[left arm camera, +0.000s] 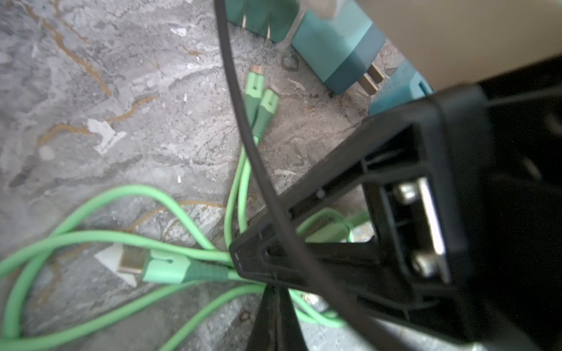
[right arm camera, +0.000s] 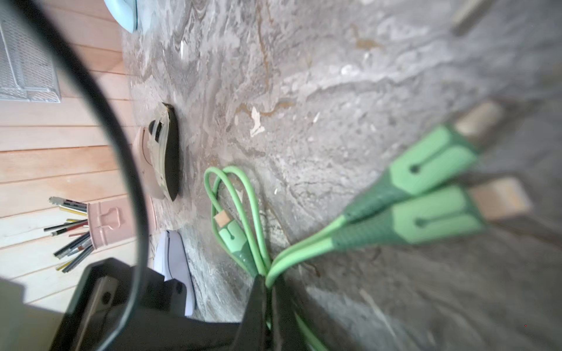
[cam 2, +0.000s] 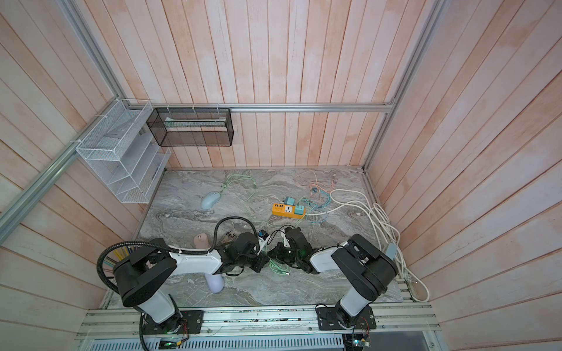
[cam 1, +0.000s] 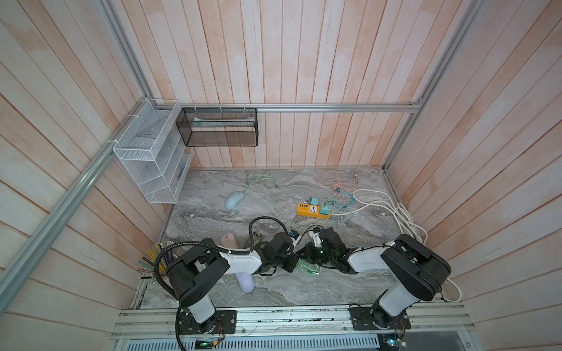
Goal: Unplug the wireless mouse
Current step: Adjust the power cord at the center of the board.
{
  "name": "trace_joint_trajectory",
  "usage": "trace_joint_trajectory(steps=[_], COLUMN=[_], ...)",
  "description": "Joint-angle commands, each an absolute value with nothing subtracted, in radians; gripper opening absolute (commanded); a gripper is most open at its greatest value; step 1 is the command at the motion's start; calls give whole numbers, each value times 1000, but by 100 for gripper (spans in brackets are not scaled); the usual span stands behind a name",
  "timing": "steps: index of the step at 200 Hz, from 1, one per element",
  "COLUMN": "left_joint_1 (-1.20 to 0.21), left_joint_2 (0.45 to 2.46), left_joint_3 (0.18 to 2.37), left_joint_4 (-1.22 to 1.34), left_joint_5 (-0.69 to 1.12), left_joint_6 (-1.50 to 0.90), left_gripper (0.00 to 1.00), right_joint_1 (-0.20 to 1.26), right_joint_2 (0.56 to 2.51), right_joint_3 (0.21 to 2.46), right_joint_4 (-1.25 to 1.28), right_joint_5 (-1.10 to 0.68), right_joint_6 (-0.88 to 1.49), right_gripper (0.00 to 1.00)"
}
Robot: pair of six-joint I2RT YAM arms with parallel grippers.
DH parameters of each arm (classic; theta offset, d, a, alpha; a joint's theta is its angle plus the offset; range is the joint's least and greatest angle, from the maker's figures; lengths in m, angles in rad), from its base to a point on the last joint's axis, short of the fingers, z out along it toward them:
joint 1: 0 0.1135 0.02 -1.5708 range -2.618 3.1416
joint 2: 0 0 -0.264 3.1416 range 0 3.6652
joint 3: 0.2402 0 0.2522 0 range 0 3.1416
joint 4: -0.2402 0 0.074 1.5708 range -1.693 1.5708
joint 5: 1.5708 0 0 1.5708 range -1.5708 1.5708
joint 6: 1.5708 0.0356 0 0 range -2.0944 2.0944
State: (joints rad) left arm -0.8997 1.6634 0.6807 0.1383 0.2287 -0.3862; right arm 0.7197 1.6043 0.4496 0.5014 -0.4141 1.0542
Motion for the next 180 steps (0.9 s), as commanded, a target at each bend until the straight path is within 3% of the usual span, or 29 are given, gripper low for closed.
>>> trace_joint_trajectory(steps=[1,18,41,94,162,180], left_joint_1=[-869,-830,-795,-770,-765,-762], left_joint_2=[1585,1539,1494,1282,871,800], left_joint_3=[637,611,593,573,609,641], left_joint_4=[163,159,141,39,-301,-377], left_joint_5=[270,302,329,348,260,218], left_joint_6=[-375,-374,-367,-390,-396,-388], left_gripper=[0,0,0,0,2,5], right_joint_1=[735,739,742,810,1059,1103], right_joint_2=[1553,1515,1488,1467,1536,1517], right_joint_3=[493,550,593,635,812,851], right_joint_4=[262,117,0,-118,-367,-414], right_joint_5=[-373,-301,-254,-222,117,155], right_joint_6=[960,875,783,577,479,468], right_gripper=[0,0,18,72,81,93])
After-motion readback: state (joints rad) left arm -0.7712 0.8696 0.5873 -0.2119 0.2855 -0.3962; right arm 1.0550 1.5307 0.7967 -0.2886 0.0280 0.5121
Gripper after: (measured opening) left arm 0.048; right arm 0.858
